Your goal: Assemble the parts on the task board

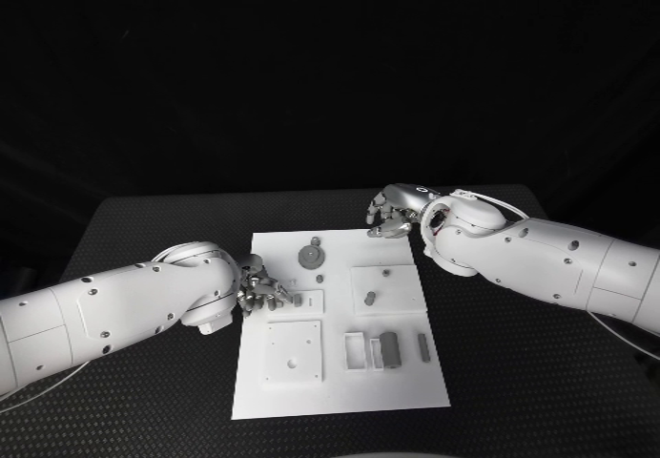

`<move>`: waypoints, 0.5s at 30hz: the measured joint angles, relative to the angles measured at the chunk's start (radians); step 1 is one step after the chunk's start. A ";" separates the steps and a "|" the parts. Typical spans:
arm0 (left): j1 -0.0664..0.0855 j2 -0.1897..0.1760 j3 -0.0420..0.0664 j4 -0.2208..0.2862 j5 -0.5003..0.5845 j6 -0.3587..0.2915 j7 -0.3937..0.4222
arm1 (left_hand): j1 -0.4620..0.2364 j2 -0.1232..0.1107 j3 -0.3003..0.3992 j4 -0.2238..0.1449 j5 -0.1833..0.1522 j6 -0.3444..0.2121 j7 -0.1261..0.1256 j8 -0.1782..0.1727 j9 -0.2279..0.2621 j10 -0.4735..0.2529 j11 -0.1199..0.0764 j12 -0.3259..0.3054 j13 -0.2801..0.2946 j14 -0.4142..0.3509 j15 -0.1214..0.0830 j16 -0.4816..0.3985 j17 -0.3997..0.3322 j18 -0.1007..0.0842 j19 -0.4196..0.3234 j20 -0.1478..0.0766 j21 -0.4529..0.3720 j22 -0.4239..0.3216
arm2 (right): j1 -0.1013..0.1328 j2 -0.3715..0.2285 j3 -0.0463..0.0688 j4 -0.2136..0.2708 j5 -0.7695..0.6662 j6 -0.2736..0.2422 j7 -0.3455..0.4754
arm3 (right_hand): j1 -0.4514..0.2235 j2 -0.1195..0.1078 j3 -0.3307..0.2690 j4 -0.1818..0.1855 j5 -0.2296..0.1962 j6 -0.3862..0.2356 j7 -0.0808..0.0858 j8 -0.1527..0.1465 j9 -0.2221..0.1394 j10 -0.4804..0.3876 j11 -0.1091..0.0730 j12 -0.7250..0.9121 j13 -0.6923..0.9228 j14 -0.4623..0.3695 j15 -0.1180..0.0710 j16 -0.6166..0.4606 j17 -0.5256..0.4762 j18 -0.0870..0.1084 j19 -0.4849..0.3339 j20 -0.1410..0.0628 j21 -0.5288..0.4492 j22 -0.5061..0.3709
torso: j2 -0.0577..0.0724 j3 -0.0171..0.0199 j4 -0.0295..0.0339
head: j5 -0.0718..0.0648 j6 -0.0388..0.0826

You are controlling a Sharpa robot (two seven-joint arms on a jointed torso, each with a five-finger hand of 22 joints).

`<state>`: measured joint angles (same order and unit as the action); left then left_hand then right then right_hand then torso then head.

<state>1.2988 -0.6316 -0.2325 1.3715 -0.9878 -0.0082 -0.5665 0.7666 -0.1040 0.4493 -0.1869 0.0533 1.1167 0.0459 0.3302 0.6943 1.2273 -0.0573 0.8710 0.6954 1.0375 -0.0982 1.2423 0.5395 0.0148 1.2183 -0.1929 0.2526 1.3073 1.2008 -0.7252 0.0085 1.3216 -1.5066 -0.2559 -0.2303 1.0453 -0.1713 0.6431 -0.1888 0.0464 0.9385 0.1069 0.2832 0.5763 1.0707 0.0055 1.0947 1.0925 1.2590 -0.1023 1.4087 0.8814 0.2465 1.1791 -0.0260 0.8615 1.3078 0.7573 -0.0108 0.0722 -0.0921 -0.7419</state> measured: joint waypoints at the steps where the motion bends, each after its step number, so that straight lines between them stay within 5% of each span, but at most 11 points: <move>1: 0.000 -0.001 0.000 0.001 0.000 -0.001 0.000 | 0.000 0.000 -0.001 -0.001 0.000 0.000 0.000 0.000 0.000 0.000 0.000 0.000 0.000 0.000 0.000 0.000 0.000 0.000 0.000 0.000 0.000 0.000 | 0.000 0.000 0.000 0.000 0.000 0.000 0.000 | 0.000 0.000 0.000 0.000 0.000 0.000 0.000 -0.002 0.000 0.000 0.000 0.000 0.000 0.000 0.000 0.000 0.000 0.000 0.000 0.000 0.000 0.000 | 0.000 0.0000 0.0000 | 0.000 0.000; 7: -0.003 -0.025 0.005 0.014 0.004 -0.007 0.005 | -0.006 -0.006 -0.010 -0.005 0.000 -0.004 0.003 -0.002 -0.003 0.000 0.000 0.000 0.000 0.000 0.000 0.000 -0.001 0.000 0.000 0.000 0.000 0.000 | 0.000 0.000 0.000 -0.001 0.000 0.000 0.000 | 0.000 0.000 0.000 0.000 0.000 0.000 0.000 -0.003 0.000 0.000 0.000 0.000 0.000 0.000 0.000 0.000 0.000 0.000 0.000 0.000 0.000 0.000 | 0.000 -0.0001 0.0004 | 0.000 0.001; 12: -0.006 -0.050 0.050 0.028 0.031 -0.039 0.026 | -0.001 -0.017 -0.014 -0.014 0.000 -0.062 0.023 -0.018 -0.013 -0.061 0.019 -0.029 -0.014 -0.052 0.016 -0.026 -0.018 0.000 -0.049 0.013 -0.029 0.000 | 0.000 0.000 0.000 -0.003 0.000 0.000 0.000 | 0.000 0.000 0.000 0.000 0.000 0.001 -0.001 -0.003 0.000 0.000 0.000 0.000 -0.001 0.000 0.000 0.000 -0.001 0.000 0.000 0.000 0.000 0.000 | 0.000 0.0010 0.0002 | -0.002 0.004; 15: -0.003 -0.062 0.059 0.036 0.047 -0.088 0.060 | 0.013 -0.009 -0.008 -0.038 0.000 -0.120 0.055 -0.037 -0.017 -0.136 0.052 -0.084 -0.047 -0.126 0.051 -0.076 -0.043 0.000 -0.122 0.044 -0.080 -0.003 | 0.000 -0.001 0.000 -0.004 0.000 0.000 0.000 | 0.000 0.000 0.000 0.000 0.000 0.001 -0.001 -0.003 0.000 0.000 0.000 0.000 -0.001 0.000 0.000 0.000 -0.001 0.000 0.000 0.000 0.000 0.000 | 0.000 0.0012 0.0000 | -0.003 0.007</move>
<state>1.2955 -0.6934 -0.1733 1.4077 -0.9410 -0.0966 -0.5066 0.7797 -0.1132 0.4410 -0.2254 0.0533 0.9963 0.1009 0.2935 0.6771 1.0912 -0.0055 0.7867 0.6481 0.9112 -0.0468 1.1661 0.4966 0.0147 1.0965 -0.1486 0.1727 1.3042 1.2007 -0.7264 0.0085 1.3176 -1.5066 -0.2562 -0.2303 1.0453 -0.1713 0.6431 -0.1888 0.0463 0.9394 0.1060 0.2806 0.5761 1.0707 0.0055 1.0947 1.0917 1.2590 -0.1024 1.4088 0.8806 0.2465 1.1791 -0.0260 0.8615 1.3078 0.7573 -0.0097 0.0722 -0.0953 -0.7346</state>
